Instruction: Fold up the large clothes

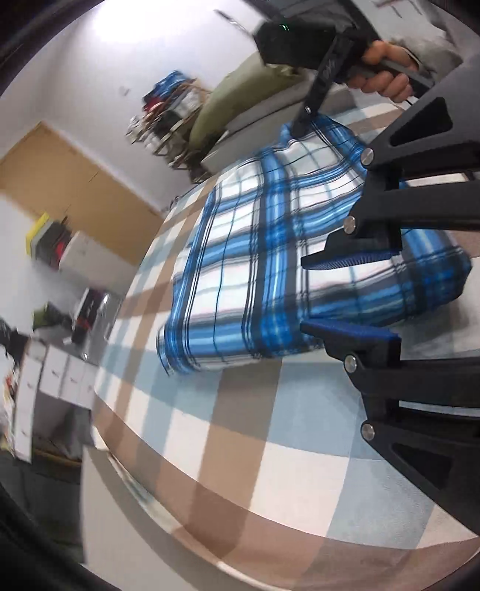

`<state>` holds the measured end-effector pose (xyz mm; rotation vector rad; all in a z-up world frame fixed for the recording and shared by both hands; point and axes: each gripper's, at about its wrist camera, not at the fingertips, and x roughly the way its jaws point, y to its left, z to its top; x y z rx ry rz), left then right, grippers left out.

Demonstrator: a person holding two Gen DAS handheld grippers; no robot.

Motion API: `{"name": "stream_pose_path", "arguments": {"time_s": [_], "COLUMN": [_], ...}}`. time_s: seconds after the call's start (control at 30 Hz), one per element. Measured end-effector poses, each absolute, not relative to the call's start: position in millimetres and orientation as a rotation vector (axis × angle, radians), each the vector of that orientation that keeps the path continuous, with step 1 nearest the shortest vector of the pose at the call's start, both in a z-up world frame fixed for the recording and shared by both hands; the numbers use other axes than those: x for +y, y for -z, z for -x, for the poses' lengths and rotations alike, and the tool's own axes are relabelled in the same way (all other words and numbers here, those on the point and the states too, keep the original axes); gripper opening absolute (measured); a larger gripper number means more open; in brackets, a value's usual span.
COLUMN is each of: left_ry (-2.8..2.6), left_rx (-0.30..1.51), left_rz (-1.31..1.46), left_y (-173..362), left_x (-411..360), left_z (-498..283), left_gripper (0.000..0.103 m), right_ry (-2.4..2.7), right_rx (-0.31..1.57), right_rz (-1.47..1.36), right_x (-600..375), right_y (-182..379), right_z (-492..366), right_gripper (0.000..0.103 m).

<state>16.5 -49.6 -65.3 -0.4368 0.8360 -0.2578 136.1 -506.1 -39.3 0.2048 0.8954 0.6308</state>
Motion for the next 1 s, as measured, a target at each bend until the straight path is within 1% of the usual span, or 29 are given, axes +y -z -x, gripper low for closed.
{"name": "stream_pose_path", "arguments": {"time_s": [0.07, 0.1, 0.2, 0.23, 0.37, 0.47, 0.5, 0.53, 0.57, 0.6, 0.63, 0.67, 0.7, 0.73, 0.77, 0.83, 0.9, 0.93, 0.97, 1.0], "left_ry": [0.254, 0.250, 0.257, 0.257, 0.259, 0.249, 0.238, 0.231, 0.224, 0.219, 0.216, 0.212, 0.206, 0.205, 0.205, 0.195, 0.193, 0.192, 0.189, 0.186], "left_rx": [0.839, 0.837, 0.838, 0.837, 0.836, 0.827, 0.824, 0.822, 0.820, 0.817, 0.806, 0.797, 0.792, 0.791, 0.796, 0.810, 0.825, 0.831, 0.842, 0.859], "left_rz": [0.444, 0.436, 0.431, 0.435, 0.428, 0.415, 0.406, 0.402, 0.400, 0.399, 0.395, 0.391, 0.391, 0.396, 0.401, 0.406, 0.407, 0.405, 0.402, 0.400], "left_y": [65.6, 64.1, 62.8, 63.1, 61.0, 56.9, 55.1, 54.4, 52.4, 51.0, 47.6, 45.5, 44.3, 44.6, 46.5, 50.7, 54.2, 55.6, 57.4, 59.2], "left_x": [-48.7, -47.6, -46.5, -45.4, -41.1, -38.9, -38.2, -37.5, -35.9, -34.2, -31.7, -29.4, -26.7, -24.2, -23.2, -22.3, -24.1, -25.5, -27.1, -28.3], "left_z": [-18.3, -17.9, -16.9, -18.0, -27.9, -36.1, -38.0, -38.1, -39.0, -39.3, -38.7, -38.4, -39.1, -41.3, -44.9, -51.9, -56.4, -57.3, -57.5, -56.7], "left_gripper": [0.021, 0.021, 0.021, 0.021, 0.021, 0.022, 0.022, 0.022, 0.022, 0.022, 0.022, 0.022, 0.022, 0.022, 0.023, 0.023, 0.023, 0.023, 0.023, 0.023], "right_ry": [-0.543, -0.539, -0.569, -0.585, -0.662, -0.675, -0.679, -0.680, -0.675, -0.686, -0.735, -0.834, -0.866, -0.873, -0.857, -0.793, -0.662, -0.614, -0.590, -0.592], "right_rx": [1.047, 1.053, 0.965, 0.933, 0.949, 0.990, 1.003, 1.032, 1.066, 1.051, 0.967, 0.821, 0.752, 0.700, 0.688, 0.756, 0.881, 0.950, 0.981, 0.978], "right_rz": [-0.184, -0.204, -0.222, -0.220, -0.237, -0.250, -0.265, -0.278, -0.283, -0.283, -0.272, -0.270, -0.262, -0.263, -0.280, -0.274, -0.238, -0.201, -0.183, -0.186], "right_x": [-508.0, -509.5, -509.5, -506.0, -477.1, -449.5, -448.9, -441.6, -434.7, -430.8, -430.2, -432.5, -435.4, -439.6, -443.7, -442.9, -435.8, -430.6, -429.4, -431.7], "right_y": [61.1, 60.8, 40.3, 32.0, 21.8, 32.0, 40.8, 47.3, 51.9, 47.1, 33.2, 7.4, -6.2, -17.7, -19.3, -1.9, 28.6, 41.5, 46.1, 43.7], "right_z": [-154.0, -154.9, -153.9, -155.6, -190.8, -232.7, -246.5, -256.2, -263.6, -262.6, -254.1, -238.1, -229.4, -224.9, -228.9, -248.3, -270.0, -277.0, -277.7, -273.9], "right_gripper": [0.009, 0.016, 0.049, 0.049, 0.049, 0.049, 0.046, 0.019, 0.007, 0.007, 0.006, 0.006, 0.006, 0.006, 0.006, 0.006, 0.009, 0.018, 0.023, 0.024]}}
